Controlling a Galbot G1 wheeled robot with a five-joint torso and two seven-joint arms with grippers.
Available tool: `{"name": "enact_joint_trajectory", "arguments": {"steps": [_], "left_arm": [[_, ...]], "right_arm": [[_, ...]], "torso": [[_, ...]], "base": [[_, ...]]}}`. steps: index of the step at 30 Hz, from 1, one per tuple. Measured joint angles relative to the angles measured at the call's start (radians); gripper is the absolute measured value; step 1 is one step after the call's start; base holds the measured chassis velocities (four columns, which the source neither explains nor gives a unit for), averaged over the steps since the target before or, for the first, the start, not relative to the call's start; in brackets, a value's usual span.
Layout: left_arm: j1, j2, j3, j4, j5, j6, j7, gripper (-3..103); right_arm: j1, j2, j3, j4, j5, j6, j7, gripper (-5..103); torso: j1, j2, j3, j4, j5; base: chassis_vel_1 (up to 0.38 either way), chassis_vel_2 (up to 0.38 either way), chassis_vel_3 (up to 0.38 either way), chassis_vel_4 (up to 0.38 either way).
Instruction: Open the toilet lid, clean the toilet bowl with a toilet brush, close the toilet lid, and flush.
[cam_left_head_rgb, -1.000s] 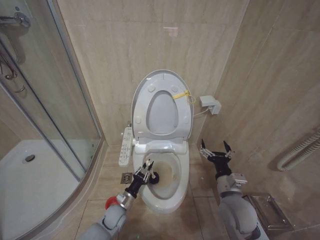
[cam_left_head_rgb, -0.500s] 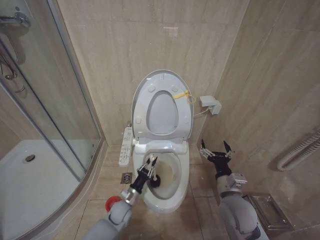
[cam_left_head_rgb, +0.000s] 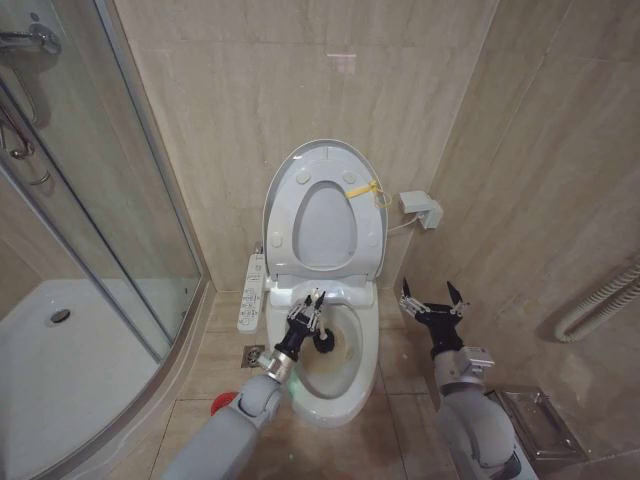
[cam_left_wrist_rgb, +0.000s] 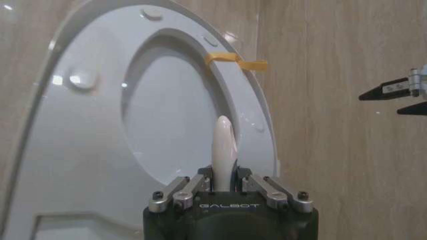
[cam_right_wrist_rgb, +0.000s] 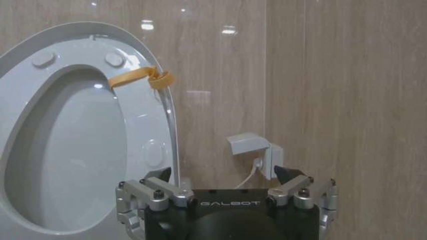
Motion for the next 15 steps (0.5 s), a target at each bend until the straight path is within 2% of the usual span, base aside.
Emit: {"name": "enact_joint_trajectory", "arguments": {"steps": [15], "left_arm": [[-0.082, -0.098, 0.081, 0.14, -0.005, -0.026, 0.015, 21]], "right_arm": [[0.0, 0.0, 0.0, 0.0, 0.0, 0.0, 0.0, 100]], "torso": [[0.0, 0.0, 0.0, 0.0, 0.0]], "base": [[0.0, 0.0, 0.0, 0.0]]}}
